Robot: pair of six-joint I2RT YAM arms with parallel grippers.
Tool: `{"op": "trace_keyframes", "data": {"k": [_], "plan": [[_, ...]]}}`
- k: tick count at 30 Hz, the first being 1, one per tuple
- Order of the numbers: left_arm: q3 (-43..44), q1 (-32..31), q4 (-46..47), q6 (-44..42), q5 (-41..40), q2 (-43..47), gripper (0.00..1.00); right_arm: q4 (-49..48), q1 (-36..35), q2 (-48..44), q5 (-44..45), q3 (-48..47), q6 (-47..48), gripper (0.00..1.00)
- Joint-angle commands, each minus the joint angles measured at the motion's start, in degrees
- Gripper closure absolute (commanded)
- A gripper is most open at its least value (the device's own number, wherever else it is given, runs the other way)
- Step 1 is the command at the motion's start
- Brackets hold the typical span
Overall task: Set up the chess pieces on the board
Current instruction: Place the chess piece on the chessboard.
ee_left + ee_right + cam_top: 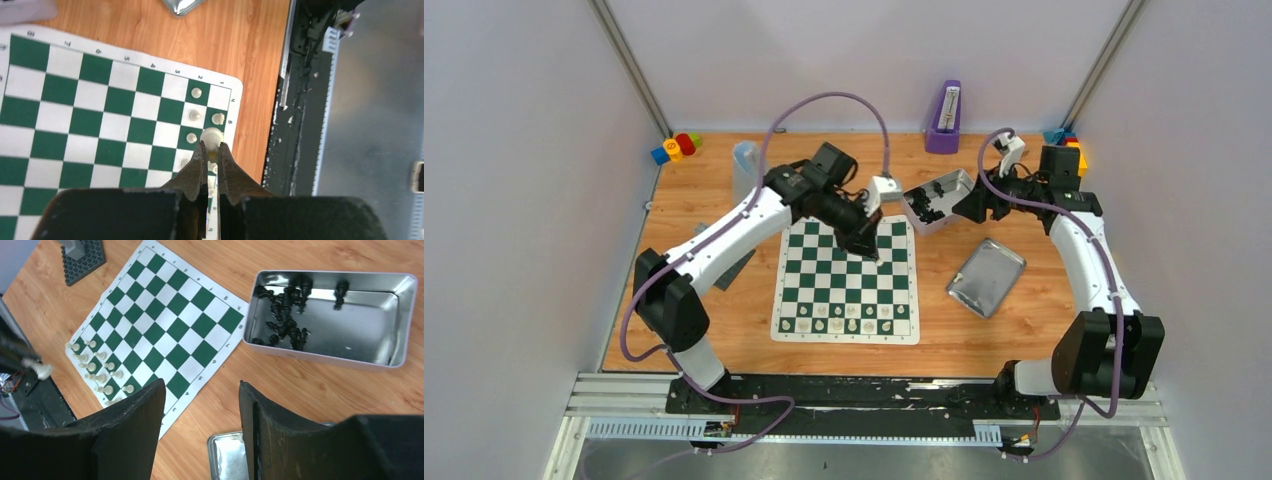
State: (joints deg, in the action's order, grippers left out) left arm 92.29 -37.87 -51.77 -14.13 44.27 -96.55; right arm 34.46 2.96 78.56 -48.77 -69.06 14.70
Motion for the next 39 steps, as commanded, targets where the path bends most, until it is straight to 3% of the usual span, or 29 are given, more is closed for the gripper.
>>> {"op": "trace_keyframes", "data": {"k": [1,11,22,39], "plan": [[-0.9,-8.2,6.2,-6.2,-12.1,0.2,1.0,-4.3,2.4,-1.5,-1.7,2.0,-0.2,0.44],[-4.8,-22.9,14.4,-10.4,-22.4,-8.3,1.0,-11.2,3.4,-6.1,2.6,11.2,2.5,0.44],[-6.4,-26.6,17.5,-10.4,-26.0,-15.7,0.98,-11.2,4.2,-6.1,2.0,11.8,3.4,0.44],[-7.7,-27.8,16.7,-11.2,-28.3,-17.6,0.95,-10.7,4.2,-5.3,1.2,12.0,4.0,0.44]]}}
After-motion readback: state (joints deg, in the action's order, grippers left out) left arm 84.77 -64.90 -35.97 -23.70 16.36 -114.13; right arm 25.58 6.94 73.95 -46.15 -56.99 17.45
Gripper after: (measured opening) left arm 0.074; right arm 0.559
